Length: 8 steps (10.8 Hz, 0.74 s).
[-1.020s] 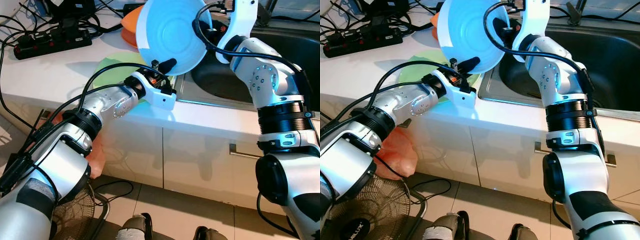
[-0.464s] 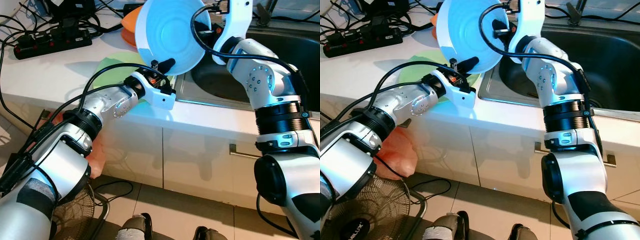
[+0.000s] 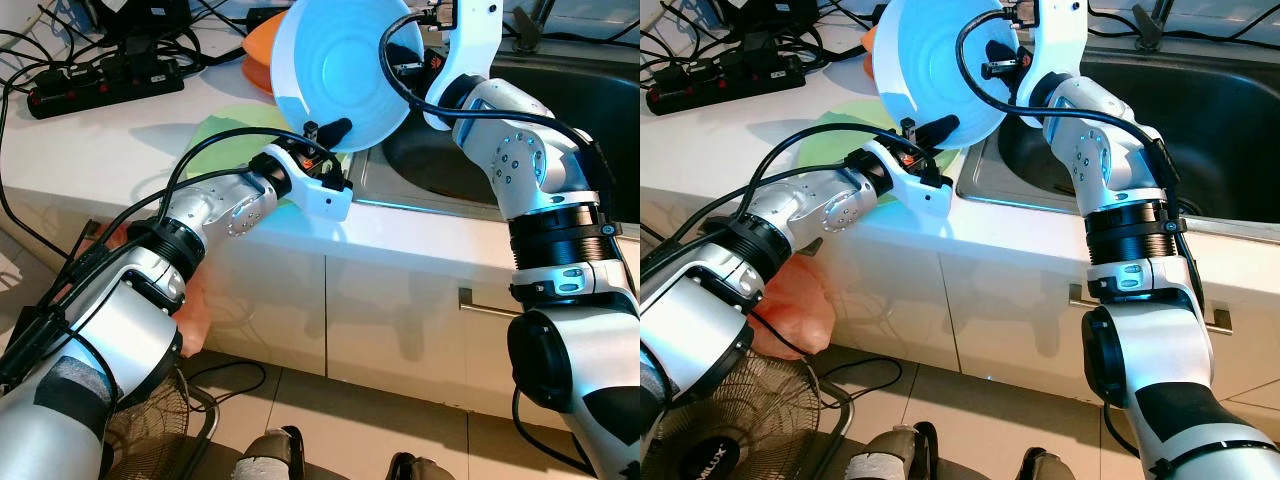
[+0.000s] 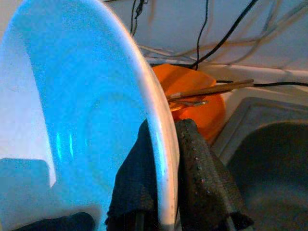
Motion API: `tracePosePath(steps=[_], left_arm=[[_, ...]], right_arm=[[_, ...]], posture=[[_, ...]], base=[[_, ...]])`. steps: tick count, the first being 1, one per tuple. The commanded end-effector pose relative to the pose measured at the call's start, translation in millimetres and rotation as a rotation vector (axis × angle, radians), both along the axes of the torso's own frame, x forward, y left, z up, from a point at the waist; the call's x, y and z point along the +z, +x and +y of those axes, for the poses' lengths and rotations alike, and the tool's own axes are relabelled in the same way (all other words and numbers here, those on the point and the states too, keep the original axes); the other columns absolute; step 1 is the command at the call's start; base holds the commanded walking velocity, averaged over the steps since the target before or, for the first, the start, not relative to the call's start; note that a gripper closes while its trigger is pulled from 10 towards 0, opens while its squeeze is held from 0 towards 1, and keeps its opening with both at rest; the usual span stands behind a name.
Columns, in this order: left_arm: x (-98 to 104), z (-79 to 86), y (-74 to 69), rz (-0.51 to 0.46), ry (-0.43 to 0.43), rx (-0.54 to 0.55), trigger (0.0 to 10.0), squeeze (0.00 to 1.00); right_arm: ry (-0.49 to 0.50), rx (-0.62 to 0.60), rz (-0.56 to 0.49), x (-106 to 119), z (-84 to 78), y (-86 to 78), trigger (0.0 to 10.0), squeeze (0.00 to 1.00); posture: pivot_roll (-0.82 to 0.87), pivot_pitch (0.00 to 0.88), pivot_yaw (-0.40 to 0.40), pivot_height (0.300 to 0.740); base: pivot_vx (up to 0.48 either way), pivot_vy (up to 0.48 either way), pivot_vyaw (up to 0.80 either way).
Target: Kitchen organization
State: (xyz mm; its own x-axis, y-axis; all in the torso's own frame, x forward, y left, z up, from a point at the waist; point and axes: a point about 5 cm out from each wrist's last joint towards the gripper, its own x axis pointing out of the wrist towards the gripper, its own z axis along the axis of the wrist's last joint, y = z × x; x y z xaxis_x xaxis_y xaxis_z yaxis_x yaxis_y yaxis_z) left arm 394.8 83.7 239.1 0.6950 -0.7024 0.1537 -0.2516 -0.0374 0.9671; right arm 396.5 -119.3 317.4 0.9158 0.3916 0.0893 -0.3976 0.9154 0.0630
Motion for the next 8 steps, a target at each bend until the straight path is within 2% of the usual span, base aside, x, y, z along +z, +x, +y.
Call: tracePosePath(steps=[1,3,4,5,6,7,8], left_arm=[[9.0,-3.1,-3.4,-0.025,-0.082,-0.051,10.0,1.0],[11.7,-4.4,-5.2,-0.031,-0.102,-0.074,10.0,1.0],[15.4,-7.2,-8.5,-0.036,-0.132,-0.115,10.0,1.0],[19.9,-13.6,-16.8,-0.046,-0.174,-0.207,10.0,1.0],[20.1,-14.5,-18.2,-0.045,-0.179,-0.221,10.0,1.0],[19.9,-16.6,-25.5,-0.04,-0.208,-0.28,10.0,1.0],[19.1,-15.5,-28.3,-0.034,-0.223,-0.295,10.0,1.0]], right_arm=[[0.036,-0.058,-0.022,4.9,-12.9,1.7,10.0,0.0],[0.044,-0.061,-0.018,4.0,-13.2,2.0,10.0,0.0],[0.049,-0.063,-0.016,3.4,-13.5,2.3,10.0,0.0],[0.065,-0.072,-0.011,2.1,-14.2,3.4,10.0,0.0],[0.068,-0.074,-0.01,1.7,-14.4,3.6,10.0,0.0],[0.085,-0.139,-0.023,0.7,-21.2,6.3,10.0,0.0],[0.089,-0.202,-0.038,1.3,-30.1,8.3,10.0,0.0]], posture=[[0.13,0.124,0.046,0.74],[0.13,0.124,0.046,0.74],[0.13,0.124,0.046,0.74],[0.13,0.125,0.046,0.74],[0.13,0.125,0.046,0.74],[0.13,0.127,0.045,0.74],[0.13,0.129,0.044,0.74]], base=[[0.0,0.0,0.0],[0.0,0.0,0.0],[0.0,0.0,0.0],[0.0,0.0,0.0],[0.0,0.0,0.0],[0.0,0.0,0.0],[0.0,0.0,0.0]])
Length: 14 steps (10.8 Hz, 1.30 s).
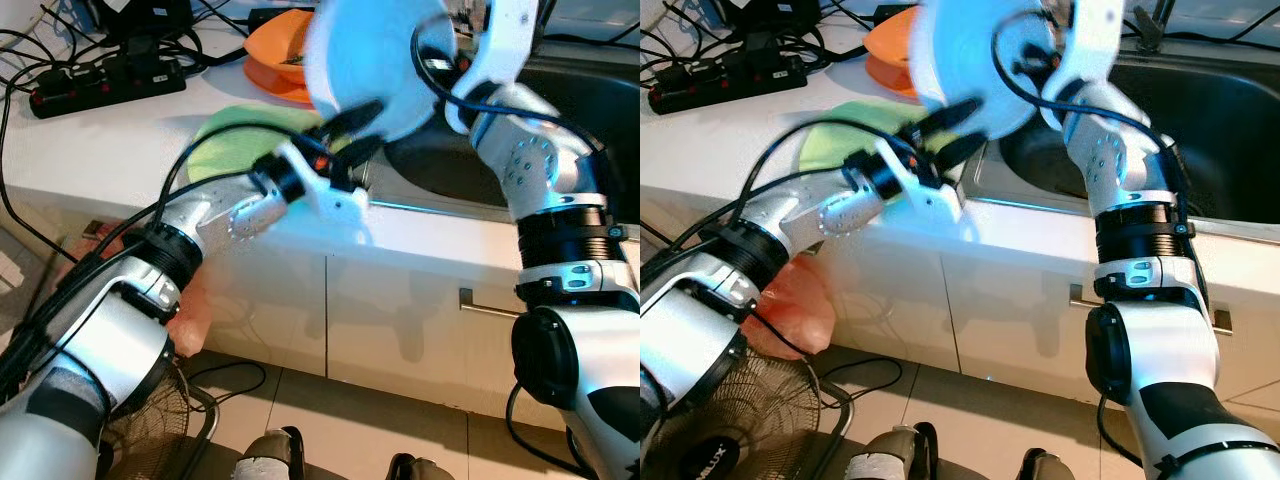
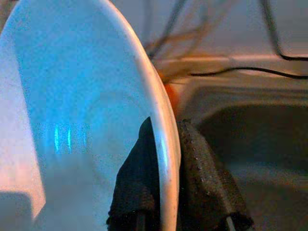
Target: Kitchen organization
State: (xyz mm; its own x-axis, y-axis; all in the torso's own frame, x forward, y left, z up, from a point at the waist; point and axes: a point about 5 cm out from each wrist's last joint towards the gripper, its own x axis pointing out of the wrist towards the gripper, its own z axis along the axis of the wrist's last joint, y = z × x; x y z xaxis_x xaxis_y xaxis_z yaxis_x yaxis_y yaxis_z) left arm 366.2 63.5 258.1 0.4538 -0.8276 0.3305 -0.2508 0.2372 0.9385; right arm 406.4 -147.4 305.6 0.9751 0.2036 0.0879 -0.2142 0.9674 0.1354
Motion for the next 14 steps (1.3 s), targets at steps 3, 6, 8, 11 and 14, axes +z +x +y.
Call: tracePosePath(steps=[3,6,8,11,14], left_arm=[[-4.2,9.9,-4.5,0.035,-0.052,-0.002,10.0,1.0],[-9.9,22.3,-4.3,0.193,-0.219,0.059,10.0,1.0],[-12.6,27.9,-3.6,0.304,-0.358,0.1,10.0,1.0],[-12.6,27.9,-3.6,0.304,-0.358,0.1,10.0,1.0],[-12.6,27.9,-3.6,0.304,-0.358,0.1,10.0,1.0]], right_arm=[[0.015,-0.125,-0.065,11.0,-20.0,1.8,10.0,0.0],[-0.091,-0.255,-0.082,2.9,-42.1,3.7,10.0,0.0],[-0.117,-0.295,-0.048,-10.3,-49.8,4.9,10.0,0.0],[-0.117,-0.295,-0.048,-10.3,-49.8,4.9,10.0,0.0],[-0.117,-0.295,-0.048,-10.3,-49.8,4.9,10.0,0.0]], posture=[[0.14,0.132,0.041,0.74],[0.14,0.137,0.047,0.74],[0.14,0.138,0.047,0.74],[0.14,0.138,0.047,0.74],[0.14,0.138,0.047,0.74]], base=[[0.0,0.0,0.0],[0.0,0.0,0.0],[0.0,0.0,0.0],[0.0,0.0,0.0],[0.0,0.0,0.0]])
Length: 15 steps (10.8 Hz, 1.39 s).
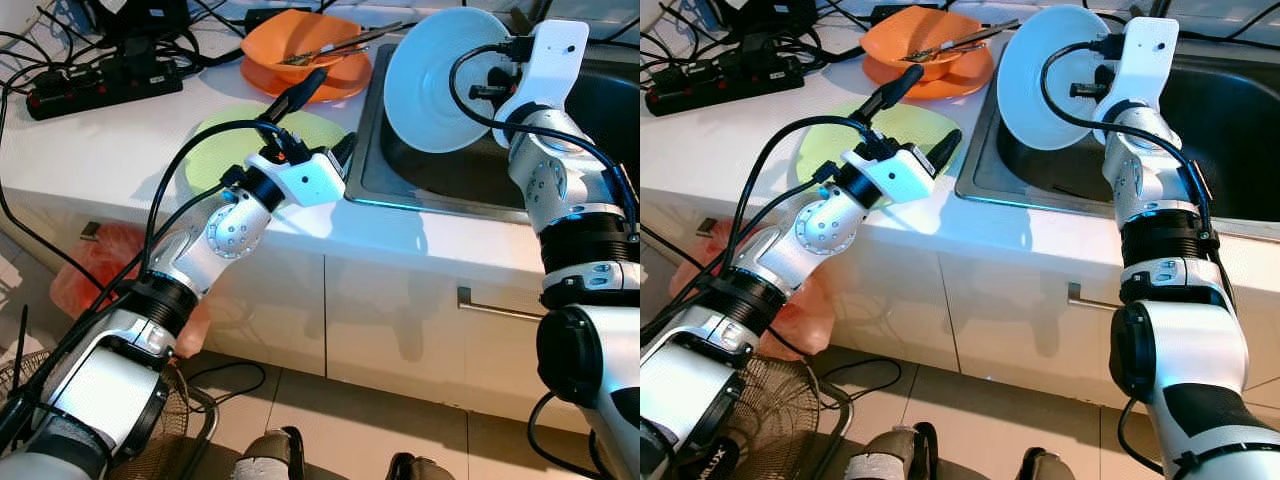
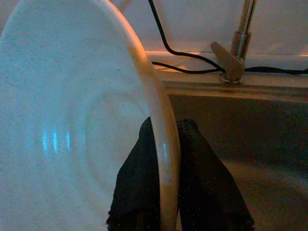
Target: Kitchen organization
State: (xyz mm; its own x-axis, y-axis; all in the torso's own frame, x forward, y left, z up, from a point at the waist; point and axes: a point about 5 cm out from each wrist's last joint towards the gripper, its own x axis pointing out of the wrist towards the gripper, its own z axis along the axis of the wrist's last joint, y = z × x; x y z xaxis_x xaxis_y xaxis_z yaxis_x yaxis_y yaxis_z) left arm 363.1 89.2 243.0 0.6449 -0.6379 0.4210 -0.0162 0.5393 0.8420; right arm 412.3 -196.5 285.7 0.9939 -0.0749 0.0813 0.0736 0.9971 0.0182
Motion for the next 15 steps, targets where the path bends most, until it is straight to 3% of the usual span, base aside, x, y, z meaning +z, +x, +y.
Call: tracePosePath(steps=[1,6,8,9,10,13,15], left_arm=[[2.6,2.1,-0.4,0.001,-0.01,0.0,10.0,1.0],[2.6,2.1,-0.4,0.001,-0.01,0.0,10.0,1.0],[6.8,54.7,5.2,0.249,-0.451,0.178,10.0,0.9],[5.6,55.2,6.5,0.252,-0.451,0.186,10.0,0.59],[2.5,54.1,6.7,0.259,-0.448,0.19,10.0,0.0],[7.3,55.8,3.7,0.307,-0.467,0.195,10.0,0.0],[1.3,43.7,4.4,0.414,-0.5,0.127,10.0,0.0]], right_arm=[[-0.006,-0.002,-0.046,9.6,-0.7,-0.9,10.0,0.0],[-0.006,-0.002,-0.046,9.6,-0.7,-0.9,10.0,0.0],[-0.038,-0.053,0.01,-18.5,-11.5,-0.1,10.0,0.0],[-0.034,-0.05,0.011,-19.9,-10.8,0.0,10.0,0.0],[-0.029,-0.045,0.015,-21.9,-9.4,0.1,10.0,0.0],[-0.031,-0.053,0.014,-24.6,-12.3,1.4,10.0,0.0],[-0.064,-0.093,0.042,-31.3,-21.3,1.0,10.0,0.0]], posture=[[0.14,0.138,0.047,0.74],[0.14,0.138,0.047,0.74],[0.15,0.127,0.057,0.74],[0.15,0.127,0.057,0.74],[0.15,0.128,0.057,0.74],[0.15,0.129,0.055,0.74],[0.16,0.128,0.055,0.74]], base=[[0.0,0.0,0.0],[0.0,0.0,0.0],[0.0,0.0,0.0],[0.0,0.0,0.0],[0.0,0.0,0.0],[0.0,0.0,0.0],[0.0,0.0,0.0]])
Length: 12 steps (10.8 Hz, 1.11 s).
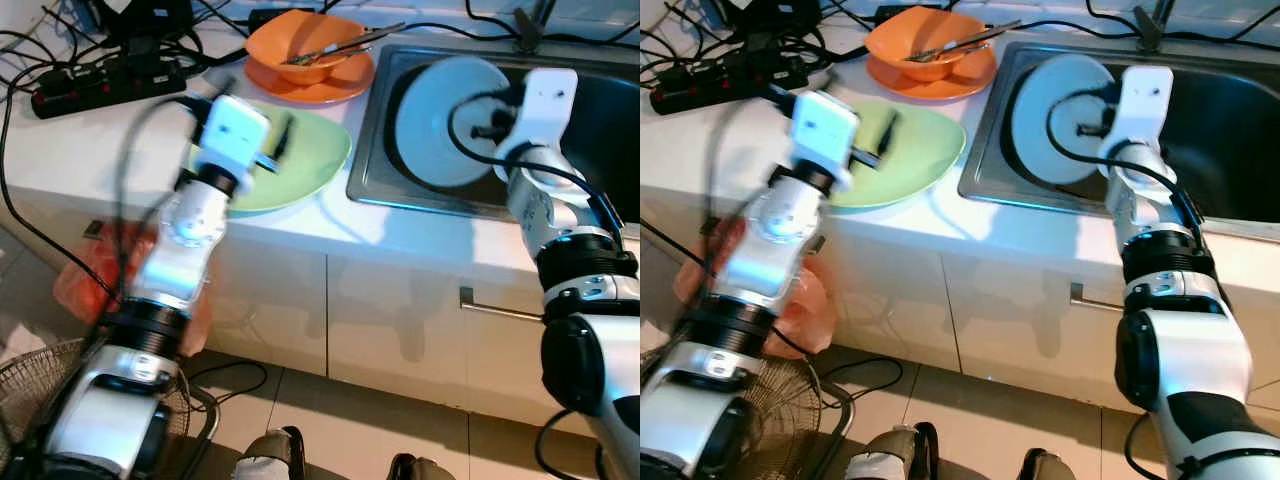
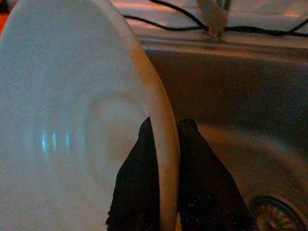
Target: Kitchen organization
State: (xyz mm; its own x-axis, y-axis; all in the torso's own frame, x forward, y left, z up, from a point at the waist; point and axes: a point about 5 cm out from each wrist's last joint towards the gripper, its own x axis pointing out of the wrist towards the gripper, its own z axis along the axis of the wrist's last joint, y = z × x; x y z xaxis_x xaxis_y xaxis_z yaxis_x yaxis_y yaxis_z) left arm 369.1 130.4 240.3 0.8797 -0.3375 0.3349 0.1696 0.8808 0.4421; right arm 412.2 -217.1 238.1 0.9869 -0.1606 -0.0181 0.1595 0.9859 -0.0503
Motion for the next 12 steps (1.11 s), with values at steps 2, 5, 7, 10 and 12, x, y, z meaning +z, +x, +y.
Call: tracePosePath(steps=[2,5,7,10,12], left_arm=[[-5.3,-14.3,-6.7,0.072,0.016,-0.088,10.0,0.0],[-9.6,-25.7,-13.7,0.159,-0.057,-0.165,10.0,0.0],[-11.1,-32.4,-21.1,0.247,-0.06,-0.233,10.0,0.0],[-12.1,-41.0,-25.9,0.302,-0.057,-0.289,10.0,0.0],[-9.6,-41.4,-27.7,0.31,-0.061,-0.288,10.0,0.0]], right_arm=[[-0.031,-0.036,0.019,-5.3,-12.9,-0.9,10.0,0.0],[-0.024,-0.016,0.121,-24.1,-19.1,-2.9,10.0,0.0],[-0.033,0.015,0.16,-31.8,-18.4,-3.6,10.0,0.0],[0.018,0.042,0.203,-44.2,-13.0,-4.9,10.0,1.0],[0.028,0.052,0.203,-44.8,-9.5,-4.3,10.0,1.0]], posture=[[0.16,0.133,0.061,0.74],[0.17,0.151,0.066,0.74],[0.19,0.163,0.074,0.74],[0.2,0.172,0.089,0.74],[0.2,0.174,0.091,0.74]], base=[[0.0,0.0,0.0],[0.0,0.0,0.0],[0.0,0.0,0.0],[0.0,0.0,0.0],[0.0,0.0,0.0]])
